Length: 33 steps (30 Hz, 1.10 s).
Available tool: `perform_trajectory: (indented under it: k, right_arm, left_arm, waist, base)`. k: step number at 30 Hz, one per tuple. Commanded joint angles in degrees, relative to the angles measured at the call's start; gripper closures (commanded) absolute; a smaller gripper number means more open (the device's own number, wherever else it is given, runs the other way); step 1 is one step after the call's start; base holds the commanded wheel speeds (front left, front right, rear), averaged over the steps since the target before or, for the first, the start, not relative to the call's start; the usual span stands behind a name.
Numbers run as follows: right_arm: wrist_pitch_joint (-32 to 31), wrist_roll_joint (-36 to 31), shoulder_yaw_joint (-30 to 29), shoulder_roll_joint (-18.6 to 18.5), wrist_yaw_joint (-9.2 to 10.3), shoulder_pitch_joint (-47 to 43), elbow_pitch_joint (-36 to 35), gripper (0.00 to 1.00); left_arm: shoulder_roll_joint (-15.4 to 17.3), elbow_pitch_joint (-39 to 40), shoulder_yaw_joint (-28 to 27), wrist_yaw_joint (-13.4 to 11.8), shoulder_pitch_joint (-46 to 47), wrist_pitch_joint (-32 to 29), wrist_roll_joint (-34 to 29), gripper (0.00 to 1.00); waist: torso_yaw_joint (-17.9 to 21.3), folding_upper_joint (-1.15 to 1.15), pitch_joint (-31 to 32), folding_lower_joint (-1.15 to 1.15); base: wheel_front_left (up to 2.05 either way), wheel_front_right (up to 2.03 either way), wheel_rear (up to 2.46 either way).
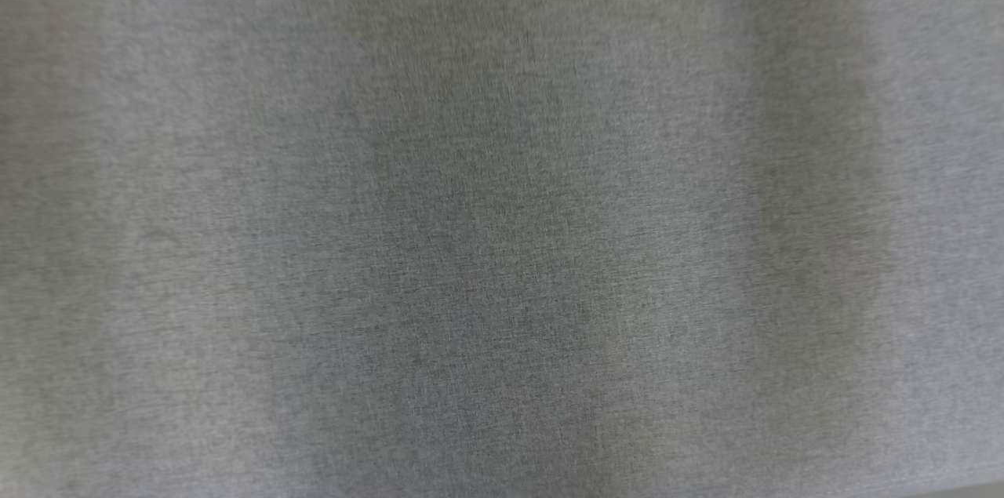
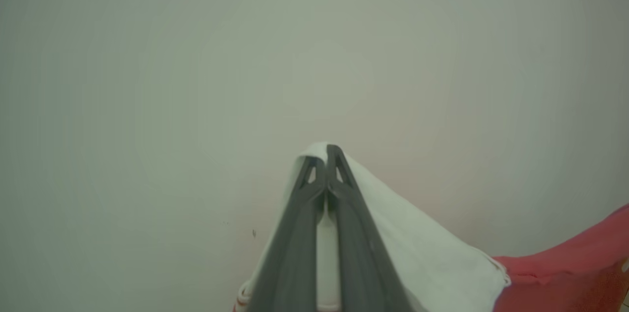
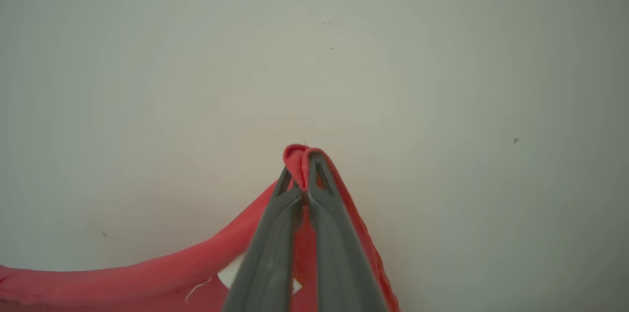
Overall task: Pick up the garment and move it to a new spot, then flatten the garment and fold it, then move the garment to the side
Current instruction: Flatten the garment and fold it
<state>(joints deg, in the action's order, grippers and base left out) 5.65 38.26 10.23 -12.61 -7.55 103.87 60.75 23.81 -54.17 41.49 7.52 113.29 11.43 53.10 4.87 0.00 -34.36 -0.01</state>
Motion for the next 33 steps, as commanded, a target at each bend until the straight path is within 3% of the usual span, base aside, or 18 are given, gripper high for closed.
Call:
perform_trajectory:
  k: [1,8,12,17,20,24,27,33]
  right_arm:
    - [0.3,1.9,1.0,0.4,0.14,-4.2,-2.0,1.00]
    - [0.5,9.7,4.7,-1.3,0.14,-23.9,-12.7,1.00]
    - [0.1,12.2,6.1,-2.8,0.14,-32.8,-17.9,1.00]
    - [-0.8,15.6,6.7,-6.0,0.14,-46.9,-27.3,1.00]
    - [-0.8,16.6,5.7,-7.3,0.15,-55.0,-32.4,1.00]
    - [-0.1,18.0,1.1,-7.2,0.15,-69.1,-39.1,1.00]
    - [-0.5,18.1,-2.1,-6.0,0.14,-76.8,-42.3,1.00]
    - [-2.1,15.0,-7.1,-3.0,0.14,-90.7,-46.3,1.00]
  left_arm:
    - [1.5,1.7,0.2,-0.1,-4.1,1.0,1.8,1.00]
    - [7.5,11.5,-1.7,-0.2,-23.3,3.7,5.5,1.00]
    - [9.6,18.2,-6.1,-2.3,-33.0,3.8,5.7,1.00]
    - [10.6,33.7,-14.9,-8.4,-53.0,3.7,4.0,1.00]
    - [9.9,43.4,-19.2,-12.1,-65.6,3.7,2.5,1.00]
    - [6.5,55.0,-24.7,-16.1,-83.9,3.8,0.4,1.00]
    - [3.8,59.1,-26.8,-17.1,-93.0,3.8,-0.7,1.00]
    - [-1.6,62.0,-29.3,-16.6,-108.2,3.8,-2.8,1.00]
  waist:
    - [0.1,0.00,3.4,0.01]
    - [-0.2,0.00,9.6,0.01]
    - [-0.7,0.00,12.0,0.01]
    - [-1.8,0.00,14.9,0.01]
    - [-2.2,0.00,16.2,0.01]
    - [-2.8,0.00,18.6,0.01]
    - [-3.0,0.00,19.8,0.01]
    - [-3.0,0.00,22.0,0.01]
  base:
    - [0.00,0.00,0.00]
    - [0.00,0.00,0.00]
    - [0.00,0.00,0.00]
    - [0.00,0.00,0.00]
    - [0.00,0.00,0.00]
    - [0.00,0.00,0.00]
    - [0.00,0.00,0.00]
    - [0.00,0.00,0.00]
